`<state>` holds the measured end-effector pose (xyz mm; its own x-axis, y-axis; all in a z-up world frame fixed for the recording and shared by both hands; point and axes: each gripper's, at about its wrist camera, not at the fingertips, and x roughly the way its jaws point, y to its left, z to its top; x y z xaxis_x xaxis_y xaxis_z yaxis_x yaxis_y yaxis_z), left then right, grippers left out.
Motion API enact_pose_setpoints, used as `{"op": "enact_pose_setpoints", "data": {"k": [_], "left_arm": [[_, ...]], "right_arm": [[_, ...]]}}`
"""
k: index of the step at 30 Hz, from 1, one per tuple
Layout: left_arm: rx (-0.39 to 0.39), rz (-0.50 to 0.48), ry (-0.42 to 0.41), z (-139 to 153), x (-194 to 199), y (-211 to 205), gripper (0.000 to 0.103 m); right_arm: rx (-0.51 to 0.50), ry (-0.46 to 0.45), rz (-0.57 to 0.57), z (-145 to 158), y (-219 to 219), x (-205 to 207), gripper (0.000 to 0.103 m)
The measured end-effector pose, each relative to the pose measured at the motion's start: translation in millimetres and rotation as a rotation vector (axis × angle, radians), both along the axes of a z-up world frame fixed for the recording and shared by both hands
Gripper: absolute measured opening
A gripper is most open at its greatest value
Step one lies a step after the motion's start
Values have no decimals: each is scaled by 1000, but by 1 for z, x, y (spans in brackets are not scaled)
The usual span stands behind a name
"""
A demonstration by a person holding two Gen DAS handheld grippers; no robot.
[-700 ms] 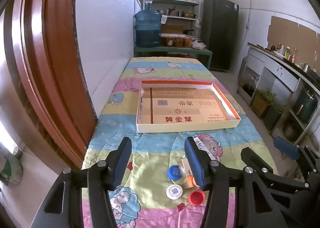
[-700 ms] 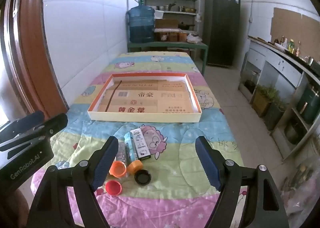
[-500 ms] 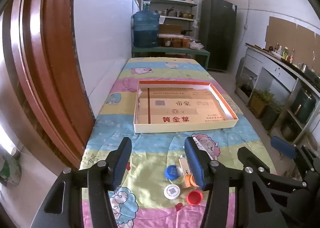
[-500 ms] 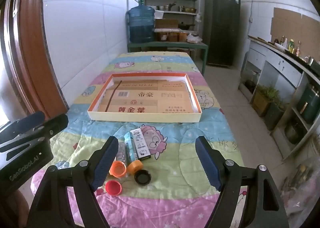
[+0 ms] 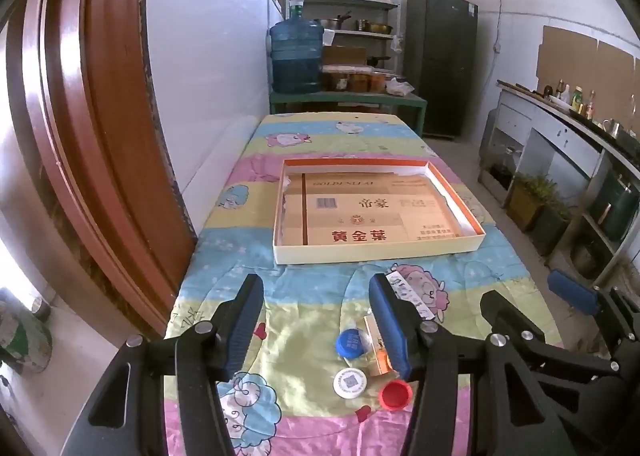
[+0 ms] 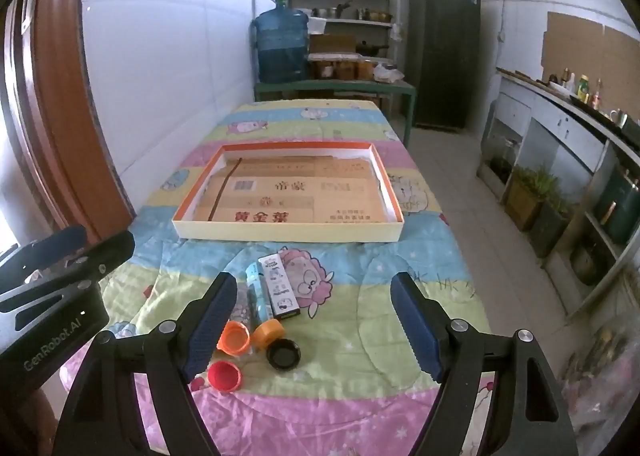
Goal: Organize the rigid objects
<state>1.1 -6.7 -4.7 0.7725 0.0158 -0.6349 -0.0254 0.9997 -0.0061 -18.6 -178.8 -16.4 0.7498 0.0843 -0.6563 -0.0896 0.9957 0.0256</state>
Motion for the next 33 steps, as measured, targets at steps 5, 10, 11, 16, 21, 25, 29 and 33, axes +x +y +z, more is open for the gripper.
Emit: {"op": "enact_pose_setpoints", "data": {"k": [5,10,11,16,21,25,29,33], "left_arm": [[0,0,0,0,1,1,55],[2,0,-1,-1,0,0,55],[2,0,0,0,0,0,55],[-2,-8,5,-1,3,0,55],[-7,-11,12,-3,4,1,55],[-5,-11,10,-3,4,0,55],[-5,-10,11,-3,4,0,55],[-8,-9,15,-4,5,1,55]], "right_arm": [[-1,0,2,-2,-1,3,80],[-1,2,1,-2,0,4,80],[1,3,1,-1,0,4,80],[1,5,1,-1,0,4,80],[-1,7,3,-5,-1,6,80],[0,7,3,-5,-1,7,80],[-1,9,3,-5,0,7,80],[-2,9,2,-4,-1,7,80]]}}
